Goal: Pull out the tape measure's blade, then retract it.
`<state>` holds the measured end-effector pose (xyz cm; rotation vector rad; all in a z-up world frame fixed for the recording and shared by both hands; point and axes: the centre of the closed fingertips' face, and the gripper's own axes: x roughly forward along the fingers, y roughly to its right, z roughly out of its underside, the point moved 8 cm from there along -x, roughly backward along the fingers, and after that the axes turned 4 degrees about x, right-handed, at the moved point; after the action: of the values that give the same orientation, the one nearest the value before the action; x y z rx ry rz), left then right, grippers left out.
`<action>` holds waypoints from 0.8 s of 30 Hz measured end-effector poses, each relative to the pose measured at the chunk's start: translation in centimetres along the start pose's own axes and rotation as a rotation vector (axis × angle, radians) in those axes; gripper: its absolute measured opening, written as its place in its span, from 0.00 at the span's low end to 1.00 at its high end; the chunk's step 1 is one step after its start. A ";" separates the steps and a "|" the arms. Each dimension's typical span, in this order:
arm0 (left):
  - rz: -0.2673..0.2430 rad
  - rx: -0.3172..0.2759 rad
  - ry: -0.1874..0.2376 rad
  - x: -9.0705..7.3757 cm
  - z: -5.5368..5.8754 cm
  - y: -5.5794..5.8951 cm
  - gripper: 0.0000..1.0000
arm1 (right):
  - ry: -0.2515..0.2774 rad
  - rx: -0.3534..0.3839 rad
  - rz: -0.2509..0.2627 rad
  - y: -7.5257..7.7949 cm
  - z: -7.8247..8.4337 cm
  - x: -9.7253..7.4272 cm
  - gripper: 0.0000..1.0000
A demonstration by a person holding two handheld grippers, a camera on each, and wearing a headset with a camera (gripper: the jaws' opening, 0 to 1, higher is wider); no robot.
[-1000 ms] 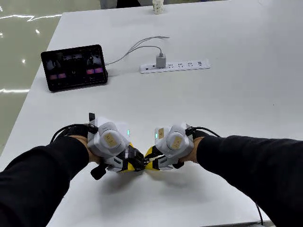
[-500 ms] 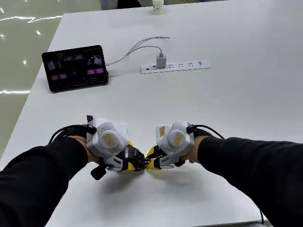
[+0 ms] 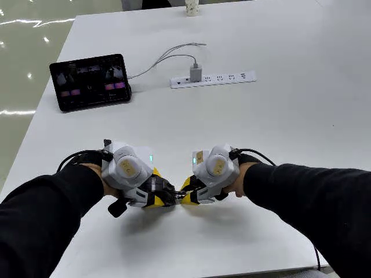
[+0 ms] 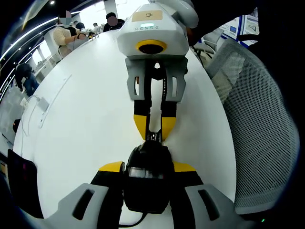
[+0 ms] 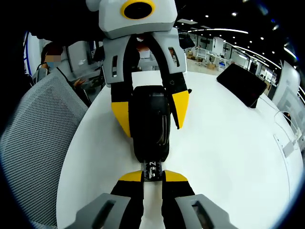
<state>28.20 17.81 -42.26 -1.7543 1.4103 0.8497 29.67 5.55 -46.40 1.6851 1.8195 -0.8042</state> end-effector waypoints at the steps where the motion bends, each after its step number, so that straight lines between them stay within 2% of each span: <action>1: 0.000 0.000 0.000 0.0 0.0 0.0 0.31 | -0.002 -0.002 0.000 0.0 0.0 0.0 0.10; 24: -0.003 -0.007 -0.007 0.0 -0.1 0.1 0.31 | -0.018 0.017 0.007 0.1 1.4 -1.6 0.10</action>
<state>28.13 17.74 -42.23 -1.7564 1.4016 0.8592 29.93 3.46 -46.25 1.6887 1.7988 -0.8316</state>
